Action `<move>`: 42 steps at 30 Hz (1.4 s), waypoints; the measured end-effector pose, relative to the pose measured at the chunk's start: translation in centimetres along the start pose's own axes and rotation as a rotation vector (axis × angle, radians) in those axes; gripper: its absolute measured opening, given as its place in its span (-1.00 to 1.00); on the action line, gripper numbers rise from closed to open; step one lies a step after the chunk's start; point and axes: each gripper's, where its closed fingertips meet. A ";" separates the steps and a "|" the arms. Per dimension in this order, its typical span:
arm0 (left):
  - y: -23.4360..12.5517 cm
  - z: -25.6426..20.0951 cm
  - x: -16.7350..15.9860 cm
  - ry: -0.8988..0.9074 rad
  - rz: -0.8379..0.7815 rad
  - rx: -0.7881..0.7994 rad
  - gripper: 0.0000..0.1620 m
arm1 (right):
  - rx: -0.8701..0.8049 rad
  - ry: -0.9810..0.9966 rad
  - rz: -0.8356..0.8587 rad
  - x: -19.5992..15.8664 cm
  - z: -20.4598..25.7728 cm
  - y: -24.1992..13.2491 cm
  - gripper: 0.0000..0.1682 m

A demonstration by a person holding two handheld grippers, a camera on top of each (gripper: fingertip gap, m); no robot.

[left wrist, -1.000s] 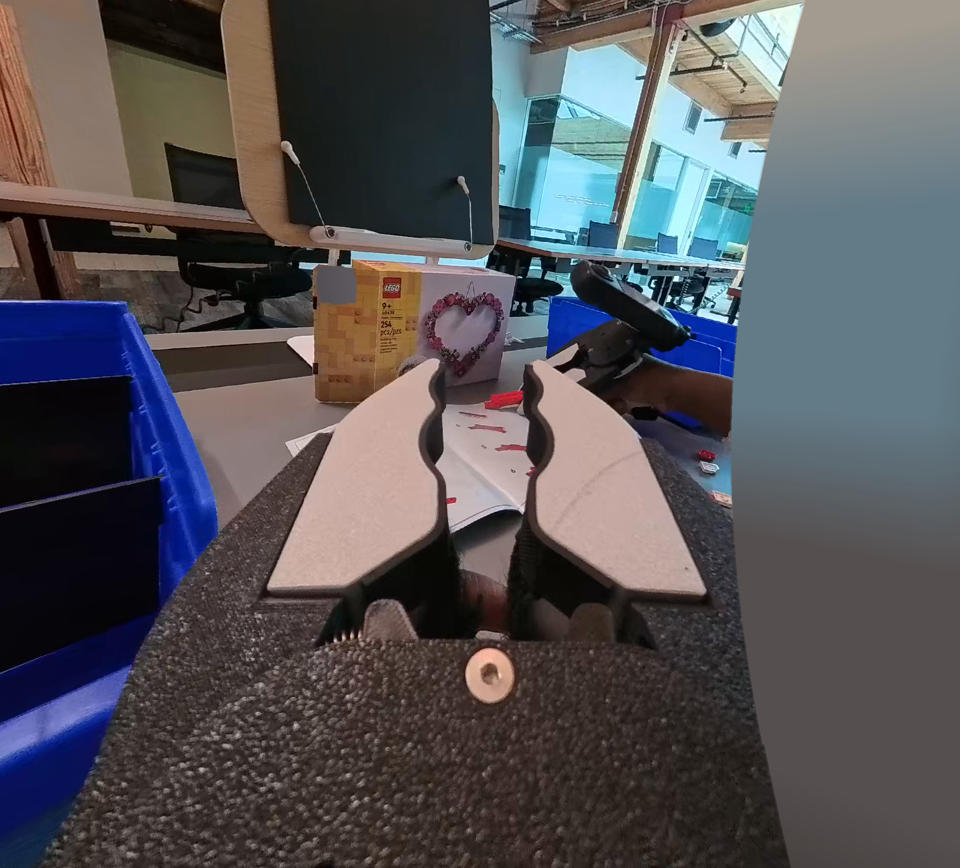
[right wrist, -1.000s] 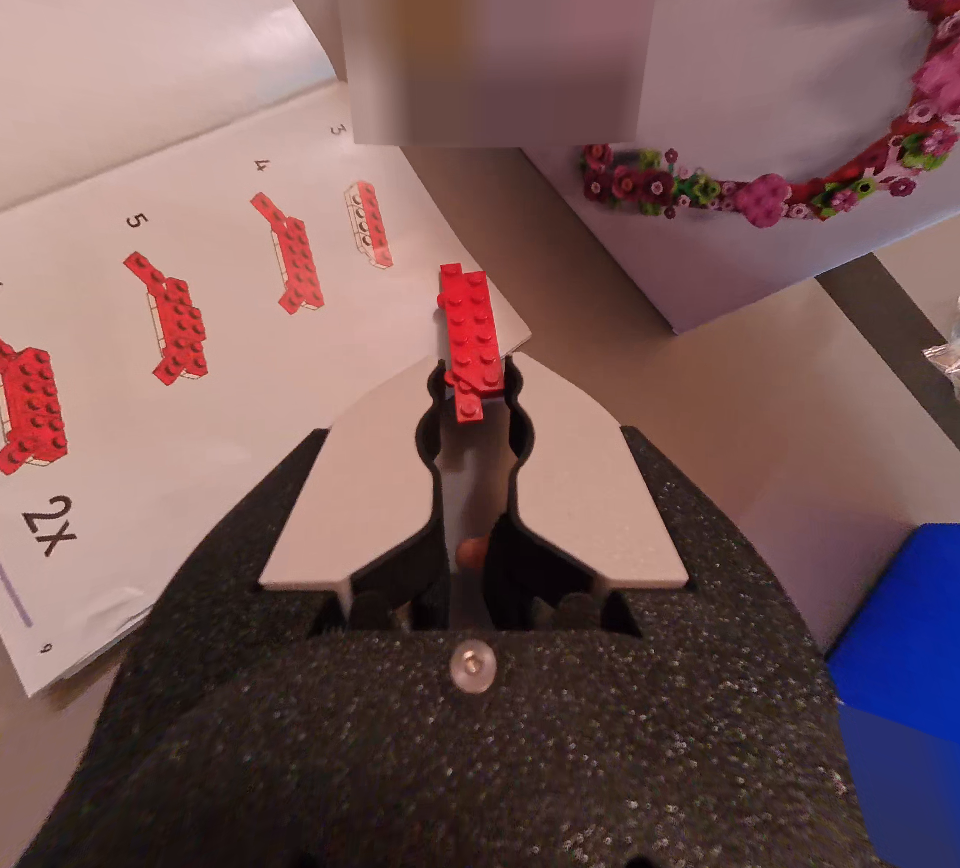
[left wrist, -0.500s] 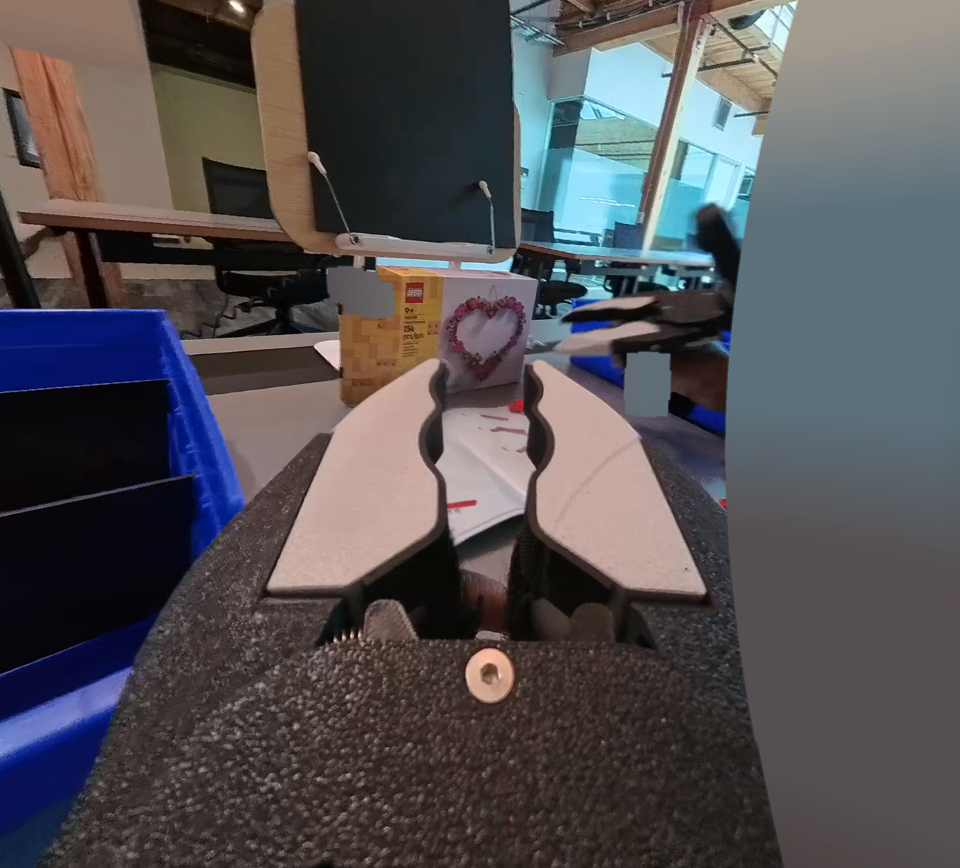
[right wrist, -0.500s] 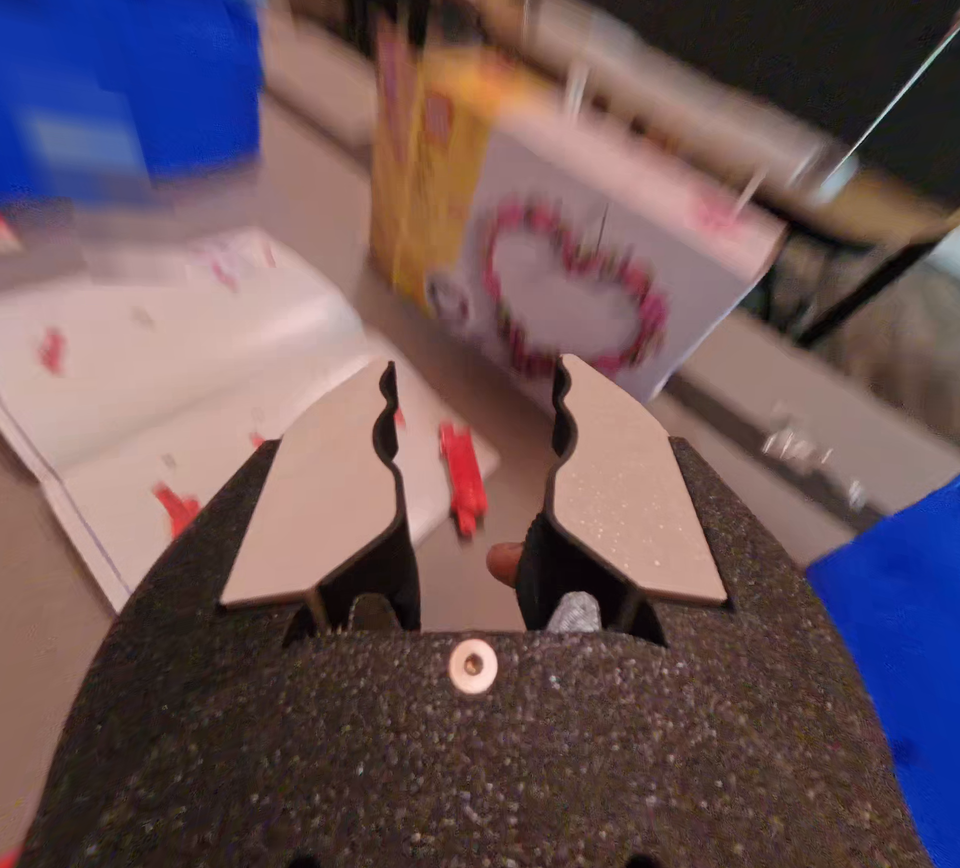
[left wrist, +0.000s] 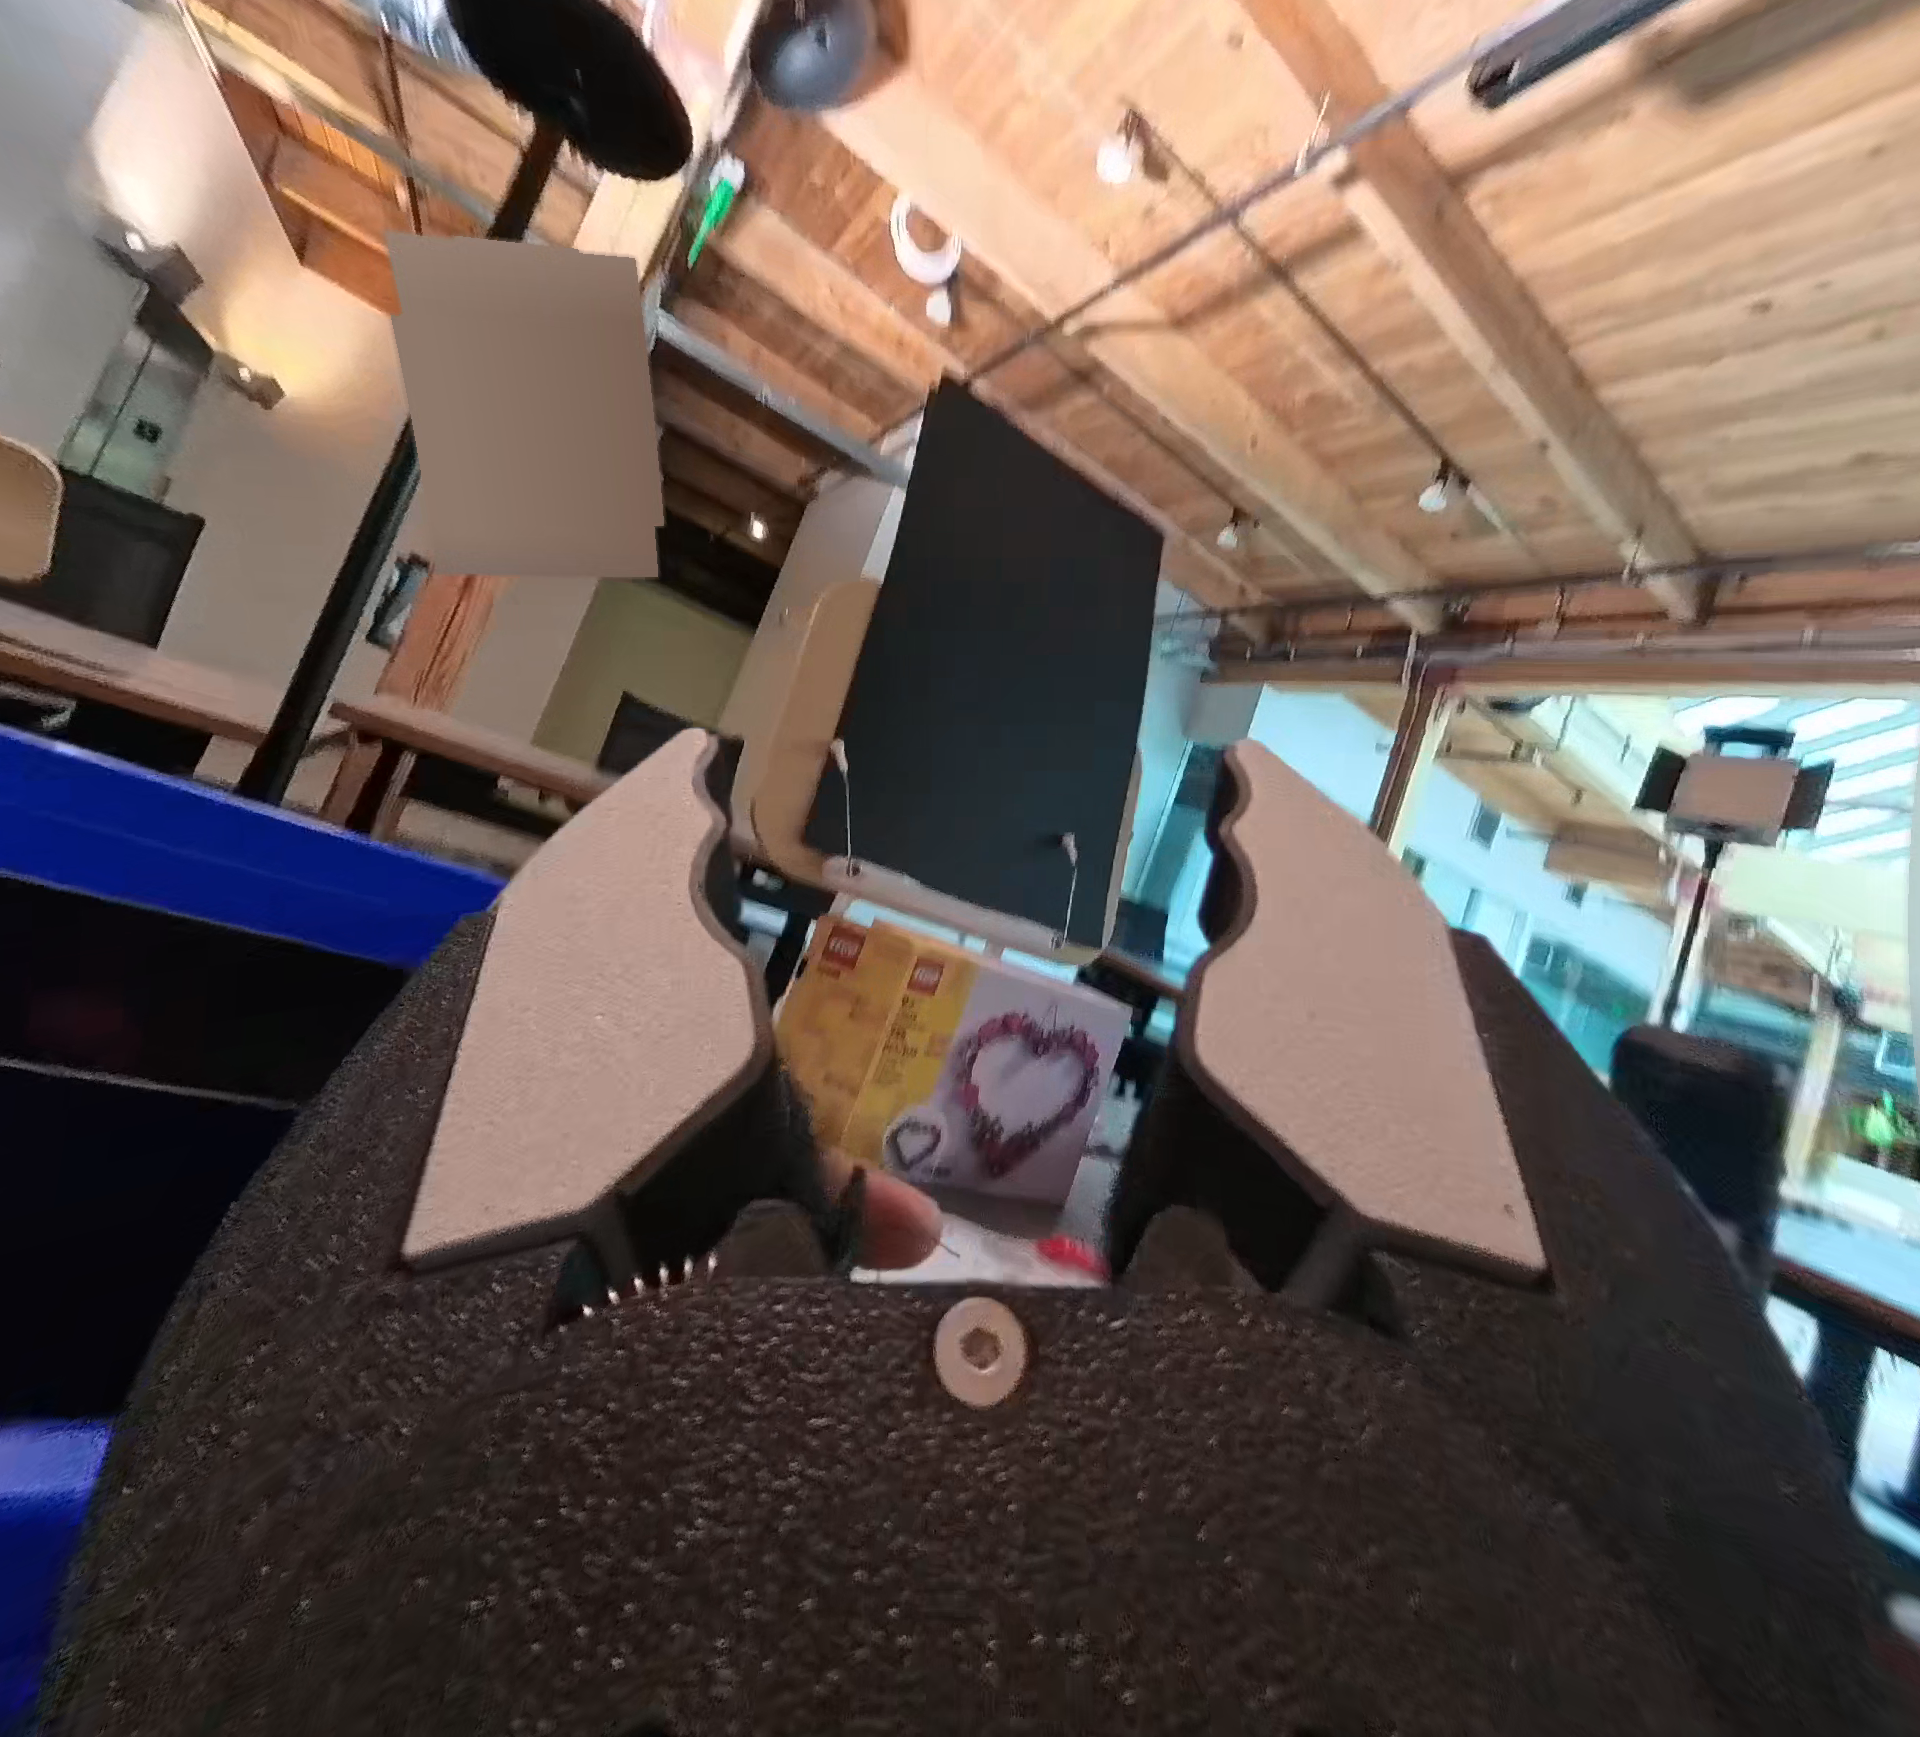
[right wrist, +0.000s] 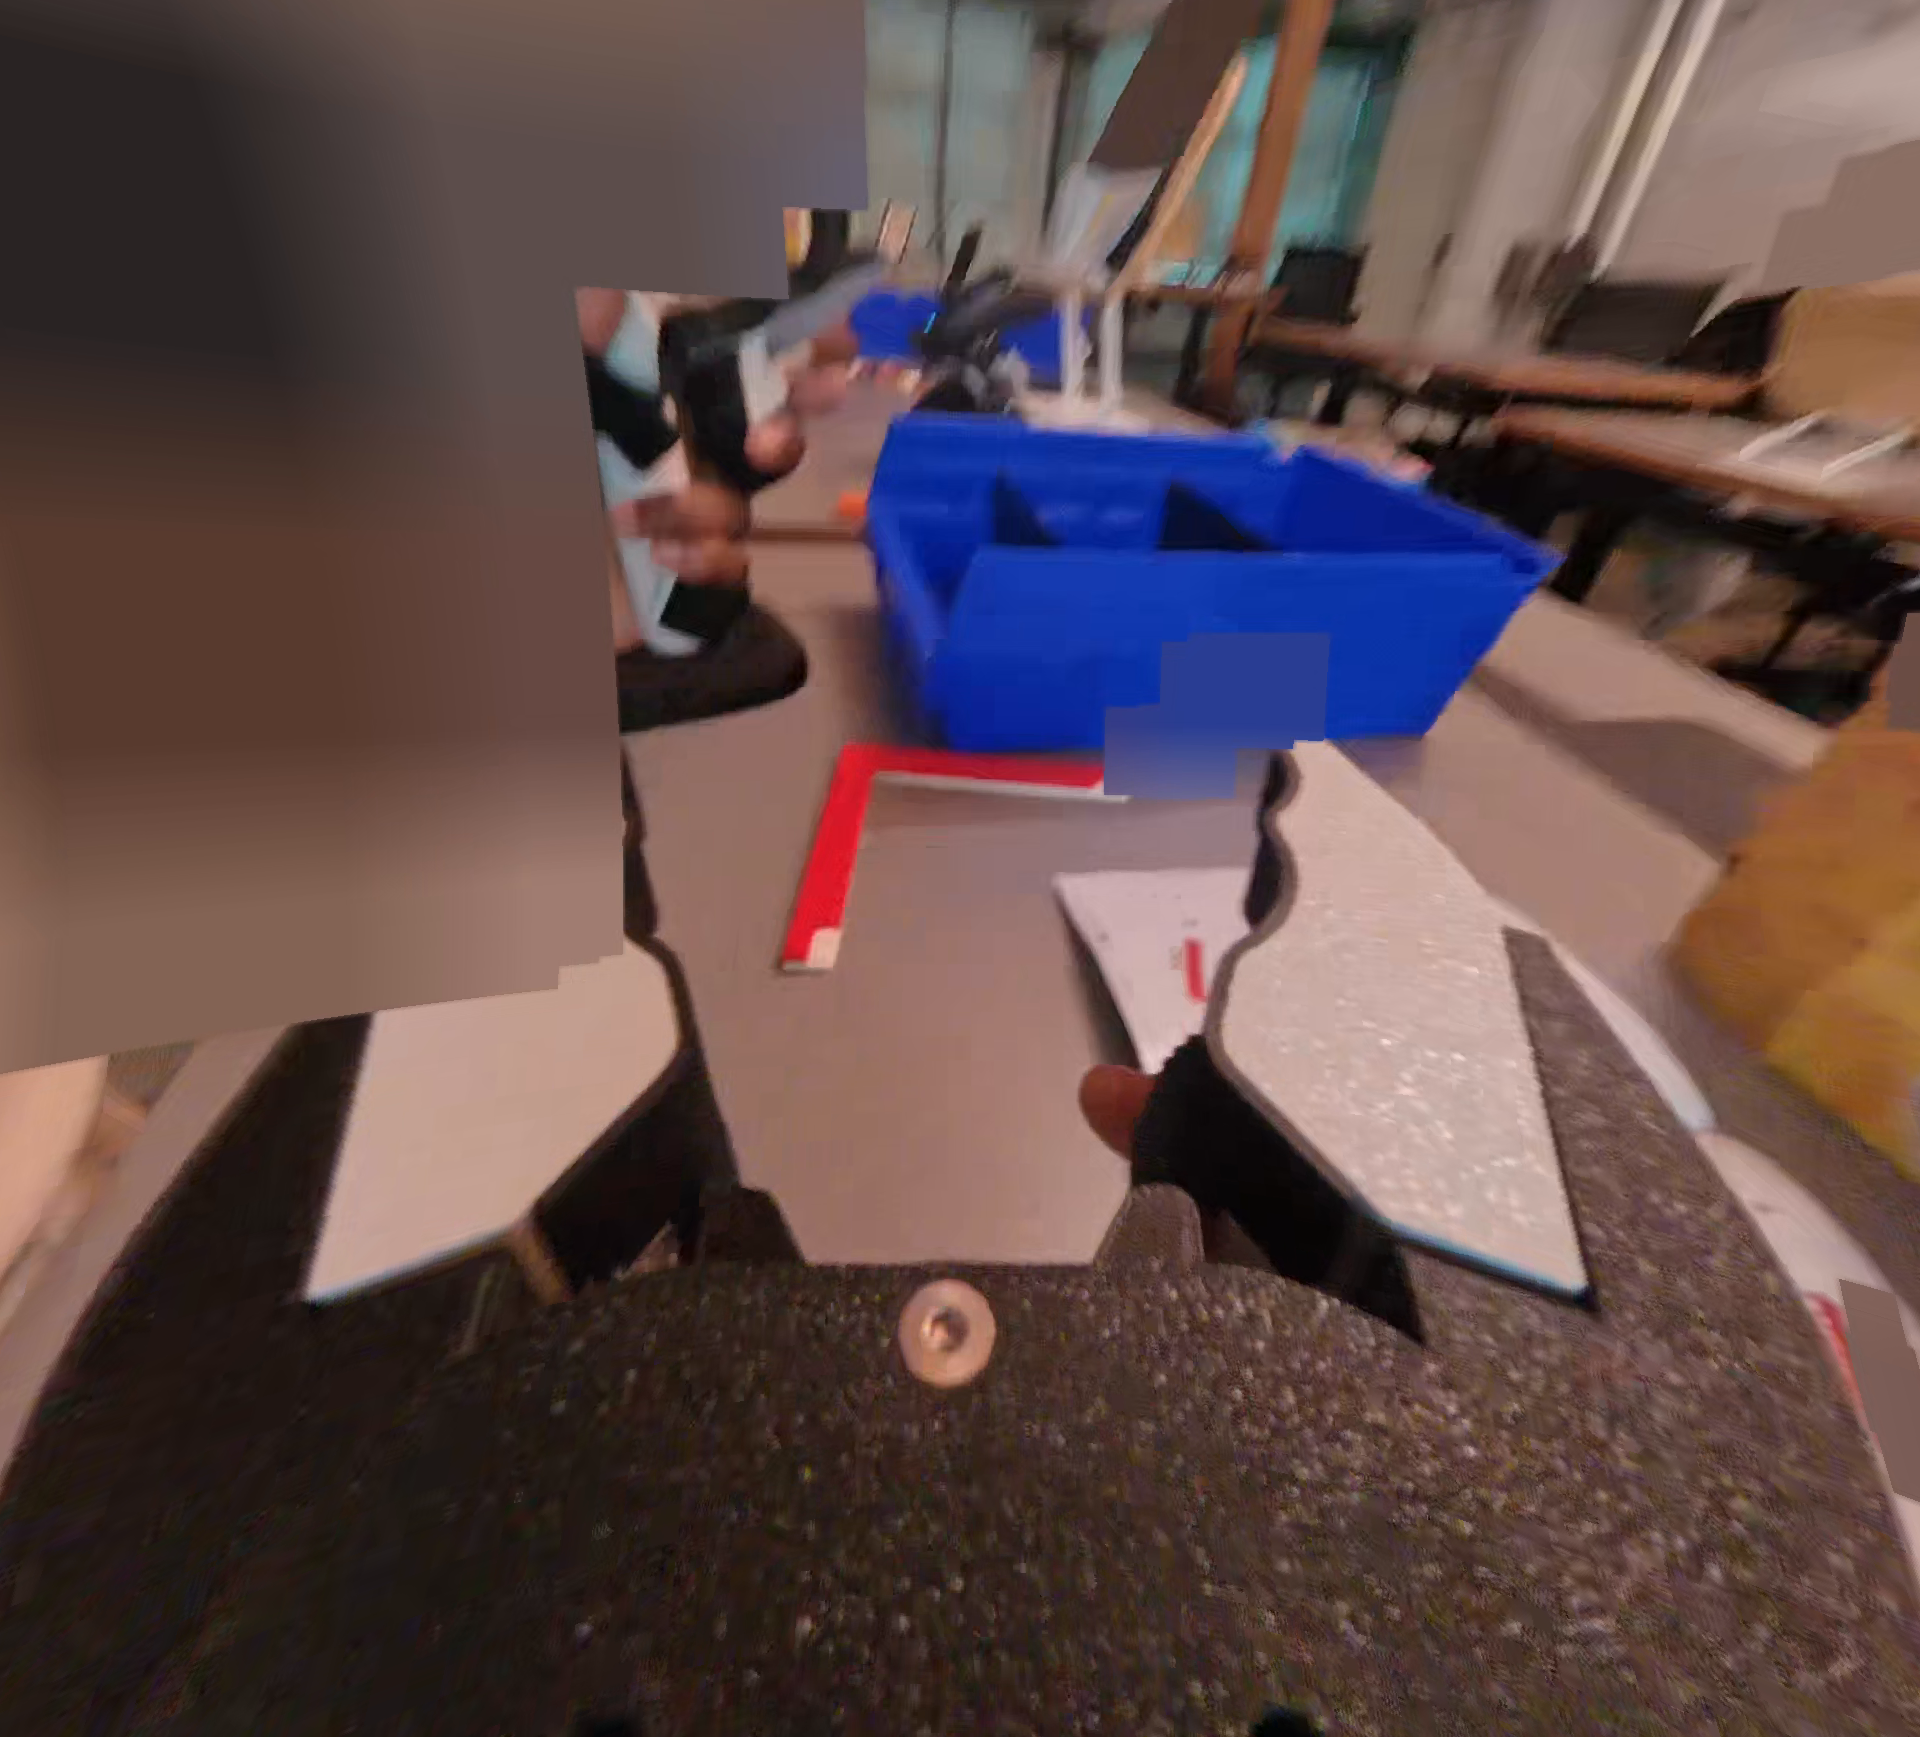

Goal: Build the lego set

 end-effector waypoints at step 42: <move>0.5 -4.5 -6.4 -0.003 0.249 -0.247 -0.50 | -0.496 -0.120 -0.544 8.8 -5.3 -15.3 -1.00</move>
Point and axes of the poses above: each gripper's, where its closed fingertips meet, y out along the fingers, x out of its top, z = x × y across the jaws
